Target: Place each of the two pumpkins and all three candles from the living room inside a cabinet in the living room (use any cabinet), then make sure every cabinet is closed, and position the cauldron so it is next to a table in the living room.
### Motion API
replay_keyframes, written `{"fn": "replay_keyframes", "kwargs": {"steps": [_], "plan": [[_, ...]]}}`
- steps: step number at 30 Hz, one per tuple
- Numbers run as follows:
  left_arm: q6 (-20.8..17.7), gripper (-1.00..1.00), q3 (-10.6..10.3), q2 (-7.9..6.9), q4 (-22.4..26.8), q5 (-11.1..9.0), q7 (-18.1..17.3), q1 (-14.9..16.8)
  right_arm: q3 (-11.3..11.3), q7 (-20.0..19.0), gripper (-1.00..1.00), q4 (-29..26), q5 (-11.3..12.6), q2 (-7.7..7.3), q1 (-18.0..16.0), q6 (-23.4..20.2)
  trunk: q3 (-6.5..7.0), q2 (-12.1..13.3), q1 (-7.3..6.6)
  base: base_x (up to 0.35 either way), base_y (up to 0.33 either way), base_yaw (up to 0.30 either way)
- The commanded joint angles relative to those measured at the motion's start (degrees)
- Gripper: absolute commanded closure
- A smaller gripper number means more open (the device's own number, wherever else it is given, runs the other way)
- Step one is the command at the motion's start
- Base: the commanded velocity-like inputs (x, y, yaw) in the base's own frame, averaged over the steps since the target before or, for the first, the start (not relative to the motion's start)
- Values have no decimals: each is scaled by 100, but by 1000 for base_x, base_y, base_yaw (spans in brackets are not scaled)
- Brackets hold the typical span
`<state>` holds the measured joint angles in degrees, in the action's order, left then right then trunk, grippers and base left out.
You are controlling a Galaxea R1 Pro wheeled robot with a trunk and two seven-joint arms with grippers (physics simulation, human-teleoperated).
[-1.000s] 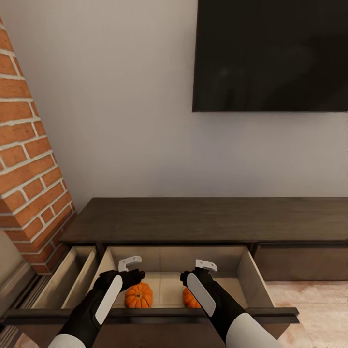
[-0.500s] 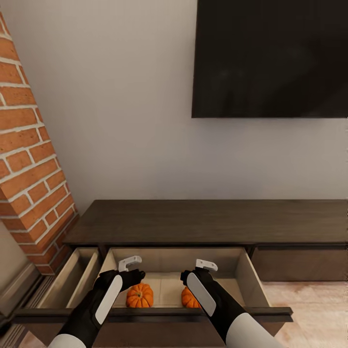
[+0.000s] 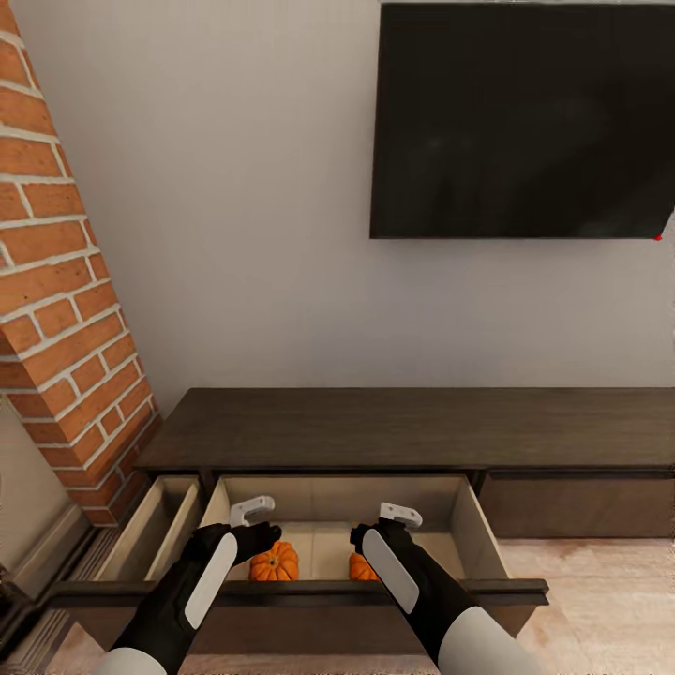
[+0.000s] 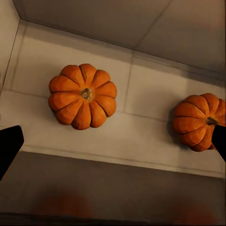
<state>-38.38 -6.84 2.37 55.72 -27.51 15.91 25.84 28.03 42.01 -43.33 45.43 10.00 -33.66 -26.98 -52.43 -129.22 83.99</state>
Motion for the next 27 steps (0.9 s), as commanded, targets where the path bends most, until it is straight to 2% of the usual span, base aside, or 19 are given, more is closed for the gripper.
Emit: {"fn": "replay_keyframes", "kwargs": {"steps": [1,27], "plan": [[-1,-100,0,0,0,0,0,0,-2,0,-100,0,1,0,0,0,18,42,-23,-75,0,0],[-3,-100,-1,0,0,0,-1,0,1,0,-100,0,1,0,0,-2,485,1084,-594,-5,0,0]]}}
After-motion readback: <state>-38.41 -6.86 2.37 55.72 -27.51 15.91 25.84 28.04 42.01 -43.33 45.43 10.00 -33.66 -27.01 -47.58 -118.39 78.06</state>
